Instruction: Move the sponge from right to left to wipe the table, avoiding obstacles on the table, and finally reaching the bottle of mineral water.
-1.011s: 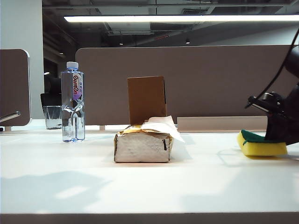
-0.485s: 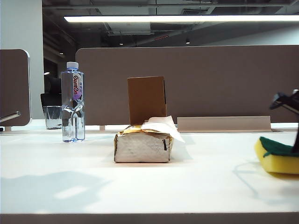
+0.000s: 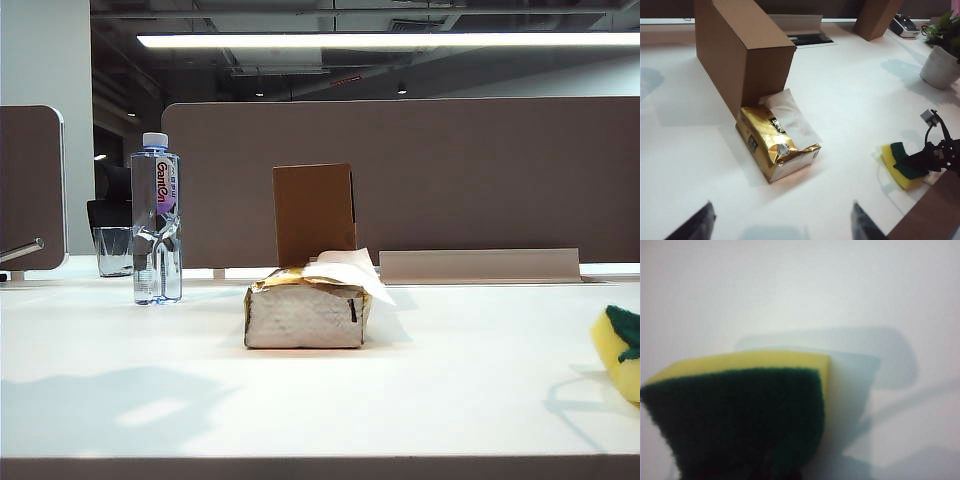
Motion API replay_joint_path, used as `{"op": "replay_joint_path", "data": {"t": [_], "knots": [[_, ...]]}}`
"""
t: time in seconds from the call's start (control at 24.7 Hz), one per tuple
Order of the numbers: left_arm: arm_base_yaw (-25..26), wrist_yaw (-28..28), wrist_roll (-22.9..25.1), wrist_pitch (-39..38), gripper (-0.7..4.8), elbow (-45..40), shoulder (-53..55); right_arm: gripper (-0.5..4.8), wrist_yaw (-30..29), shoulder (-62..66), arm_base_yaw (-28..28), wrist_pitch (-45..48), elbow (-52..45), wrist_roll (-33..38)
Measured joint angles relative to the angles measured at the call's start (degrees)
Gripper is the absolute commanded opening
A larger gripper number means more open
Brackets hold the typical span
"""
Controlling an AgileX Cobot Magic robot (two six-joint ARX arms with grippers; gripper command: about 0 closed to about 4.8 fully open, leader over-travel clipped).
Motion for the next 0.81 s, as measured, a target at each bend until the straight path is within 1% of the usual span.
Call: {"op": "replay_joint_path", "data": {"t": [0.16,0.24,0.32,0.36,0.44,0.65,0.69,0.81], "knots": [[0.0,0.0,0.0,0.0,3.50,0.0,0.0,-0.05,1.8,0.0,3.0,0.4,0.2,0.1],[0.0,0.0,0.0,0.0,3.50,0.0,0.0,-0.06,3.6,0.0,5.9,1.1,0.1,0.7],[0.0,0.0,0.0,0.0,3.50,0.0,0.0,-0.06,6.5,0.0,9.6,1.9,0.1,2.2],[0.0,0.0,0.0,0.0,3.50,0.0,0.0,-0.06,8.2,0.0,11.8,2.4,0.1,3.3],[0.0,0.0,0.0,0.0,3.50,0.0,0.0,-0.06,12.9,0.2,19.0,4.5,-0.2,8.3],[0.0,0.0,0.0,0.0,3.50,0.0,0.0,-0.06,16.6,1.0,26.8,7.5,-0.5,14.1],[0.0,0.0,0.0,0.0,3.50,0.0,-0.1,-0.06,17.9,2.9,29.1,9.6,-0.4,15.7],[0.0,0.0,0.0,0.0,3.50,0.0,-0.1,-0.06,18.4,6.9,31.7,14.4,0.0,17.7]]}}
